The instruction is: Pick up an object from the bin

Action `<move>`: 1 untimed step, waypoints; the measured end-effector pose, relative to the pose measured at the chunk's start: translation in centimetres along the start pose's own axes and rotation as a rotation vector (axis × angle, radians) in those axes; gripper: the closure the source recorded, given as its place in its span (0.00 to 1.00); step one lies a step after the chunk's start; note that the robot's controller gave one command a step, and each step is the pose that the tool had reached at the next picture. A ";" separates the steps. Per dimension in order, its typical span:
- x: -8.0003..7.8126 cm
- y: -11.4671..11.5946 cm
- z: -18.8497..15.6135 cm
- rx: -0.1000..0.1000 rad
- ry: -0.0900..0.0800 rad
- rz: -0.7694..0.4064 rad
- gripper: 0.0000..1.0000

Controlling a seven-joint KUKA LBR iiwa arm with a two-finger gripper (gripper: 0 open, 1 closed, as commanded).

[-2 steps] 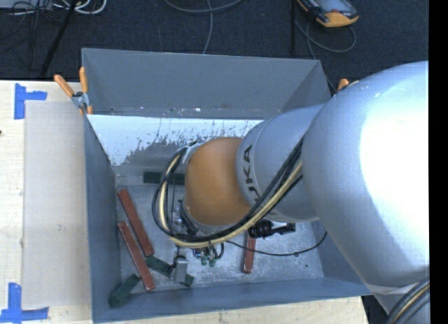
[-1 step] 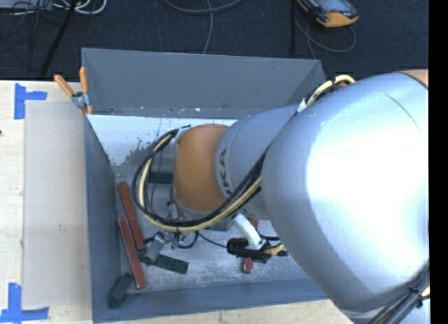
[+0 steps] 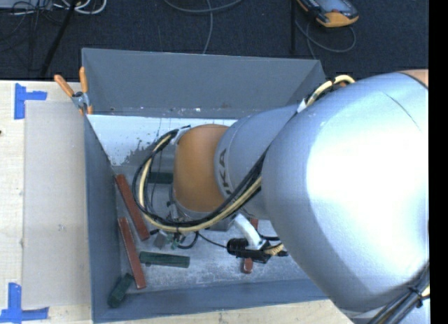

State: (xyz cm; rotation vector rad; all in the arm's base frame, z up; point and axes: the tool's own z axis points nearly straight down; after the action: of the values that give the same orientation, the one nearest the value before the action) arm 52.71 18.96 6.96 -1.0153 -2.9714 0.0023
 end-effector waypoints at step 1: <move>0.5 -4.1 -5.6 0.000 -0.001 -0.005 1.00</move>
Offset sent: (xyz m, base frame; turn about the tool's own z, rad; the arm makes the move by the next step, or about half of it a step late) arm -0.0284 -0.0277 0.0542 -0.0067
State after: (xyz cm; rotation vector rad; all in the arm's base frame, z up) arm 49.85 16.05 12.58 -1.0088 -2.9744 0.0026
